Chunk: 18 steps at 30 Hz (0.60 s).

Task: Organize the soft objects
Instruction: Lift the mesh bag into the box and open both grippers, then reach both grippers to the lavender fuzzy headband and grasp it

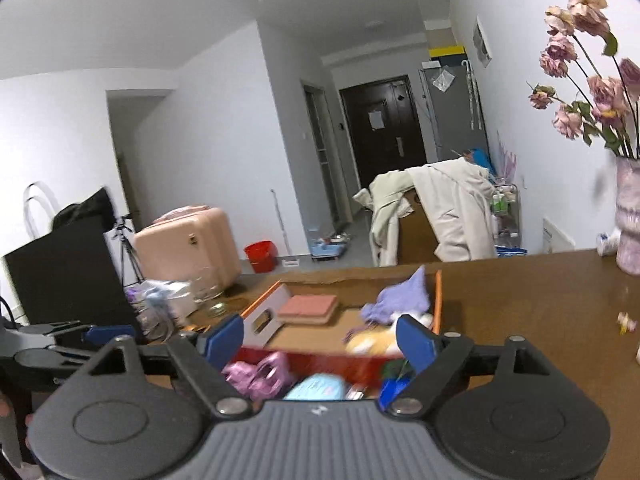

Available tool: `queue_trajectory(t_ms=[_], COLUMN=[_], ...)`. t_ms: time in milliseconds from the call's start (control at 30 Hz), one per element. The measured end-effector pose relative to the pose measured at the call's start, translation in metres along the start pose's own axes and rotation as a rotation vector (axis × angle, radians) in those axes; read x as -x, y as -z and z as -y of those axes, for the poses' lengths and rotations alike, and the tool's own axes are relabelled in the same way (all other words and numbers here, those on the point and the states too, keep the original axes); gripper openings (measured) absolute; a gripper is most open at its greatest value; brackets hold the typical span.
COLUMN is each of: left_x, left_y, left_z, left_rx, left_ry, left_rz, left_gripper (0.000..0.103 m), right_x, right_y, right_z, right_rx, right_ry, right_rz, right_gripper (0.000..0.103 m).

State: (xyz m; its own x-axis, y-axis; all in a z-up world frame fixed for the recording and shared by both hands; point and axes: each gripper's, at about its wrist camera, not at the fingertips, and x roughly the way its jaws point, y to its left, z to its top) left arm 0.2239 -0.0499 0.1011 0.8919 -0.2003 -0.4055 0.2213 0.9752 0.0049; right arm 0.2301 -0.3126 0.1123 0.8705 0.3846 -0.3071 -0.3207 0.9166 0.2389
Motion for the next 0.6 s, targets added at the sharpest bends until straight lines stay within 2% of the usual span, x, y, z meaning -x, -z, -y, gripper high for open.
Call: queue_trajectory(t_ms=[100, 300, 400, 533, 567, 600], left_x=[0.023, 0.036, 0.031, 0.023, 0.021, 0.017], left_y=[0.032, 0.077, 0.081, 0.079, 0.079, 0.079], left_z=[0.002, -0.002, -0.005, -0.015, -0.016, -0.018], left_rx=[-0.008, 0.046, 0.048, 0.068, 0.066, 0.064], left_ry=[-0.025, -0.025, -0.042, -0.035, -0.037, -0.037], left_rz=[0.002, -0.098, -0.109, -0.111, -0.108, -0.108], left_gripper=[0.086, 0.086, 0.086, 0.086, 0.086, 0.086], right_x=[0.011, 0.022, 0.025, 0.024, 0.023, 0.022], right_y=[0.035, 0.092, 0.104, 0.112, 0.114, 0.117], right_z=[-0.013, -0.033, -0.038, -0.049, -0.052, -0.055], right_rx=[-0.015, -0.017, -0.046, -0.053, -0.052, -0.051], right_ry=[0.0, 0.023, -0.011, -0.055, -0.062, -0.091], right_rz=[-0.016, -0.119, -0.145, -0.119, -0.125, -0.131], right_gripper=[0.085, 0.085, 0.085, 0.083, 0.081, 0.075])
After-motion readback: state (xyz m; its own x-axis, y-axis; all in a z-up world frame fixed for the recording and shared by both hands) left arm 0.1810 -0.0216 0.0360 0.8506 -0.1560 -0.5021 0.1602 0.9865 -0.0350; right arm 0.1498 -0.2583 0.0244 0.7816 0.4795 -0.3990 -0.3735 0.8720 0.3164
